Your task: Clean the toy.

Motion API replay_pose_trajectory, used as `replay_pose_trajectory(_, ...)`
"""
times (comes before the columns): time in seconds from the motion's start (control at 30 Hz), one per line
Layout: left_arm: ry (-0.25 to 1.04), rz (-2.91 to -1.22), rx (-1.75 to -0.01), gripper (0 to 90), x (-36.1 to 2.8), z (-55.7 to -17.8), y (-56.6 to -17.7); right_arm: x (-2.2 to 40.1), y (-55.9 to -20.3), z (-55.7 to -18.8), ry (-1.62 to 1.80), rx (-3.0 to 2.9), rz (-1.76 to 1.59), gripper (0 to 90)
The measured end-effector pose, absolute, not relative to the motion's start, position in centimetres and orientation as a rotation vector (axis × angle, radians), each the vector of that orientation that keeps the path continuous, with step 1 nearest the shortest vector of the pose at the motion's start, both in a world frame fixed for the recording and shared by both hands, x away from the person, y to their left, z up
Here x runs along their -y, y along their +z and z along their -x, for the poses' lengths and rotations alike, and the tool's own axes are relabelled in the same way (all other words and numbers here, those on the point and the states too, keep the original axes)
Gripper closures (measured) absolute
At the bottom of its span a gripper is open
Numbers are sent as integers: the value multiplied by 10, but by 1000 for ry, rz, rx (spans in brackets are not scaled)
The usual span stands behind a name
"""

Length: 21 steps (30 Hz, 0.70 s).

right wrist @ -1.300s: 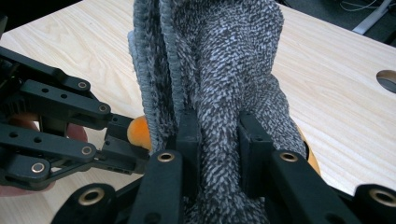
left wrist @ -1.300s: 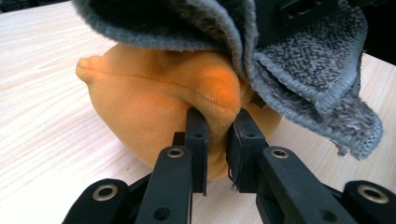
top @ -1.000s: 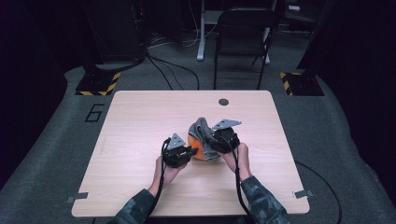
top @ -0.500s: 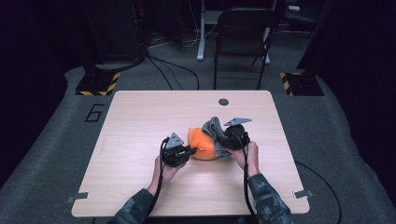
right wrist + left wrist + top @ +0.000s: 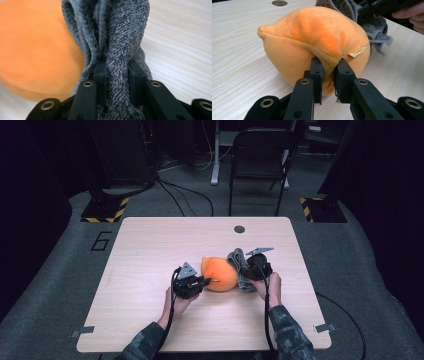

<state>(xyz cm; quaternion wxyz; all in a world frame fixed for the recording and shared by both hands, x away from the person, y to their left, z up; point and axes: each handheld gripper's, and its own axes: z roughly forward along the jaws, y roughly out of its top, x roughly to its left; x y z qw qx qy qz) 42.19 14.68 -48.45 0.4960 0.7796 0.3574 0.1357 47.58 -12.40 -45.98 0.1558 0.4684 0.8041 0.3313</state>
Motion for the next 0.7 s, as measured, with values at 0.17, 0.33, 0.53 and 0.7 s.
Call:
replay_pose_trajectory(0.17, 335, -1908, -845, 779, -150, -423, -484, 126, -474, -482, 860, -2314, -1360, 723)
replay_pose_trajectory(0.33, 329, -1893, -848, 778, -149, -422, -484, 129, -488, -490, 792, -2353, -1416, 725)
replay_pose_trajectory(0.53, 331, -1896, -838, 778, -148, -422, -484, 139, -456, -482, 927, -2272, -1391, 735)
replay_pose_trajectory(0.7, 330, -1898, -829, 778, -147, -421, -483, 136, -423, -471, 1082, -2251, -1319, 734)
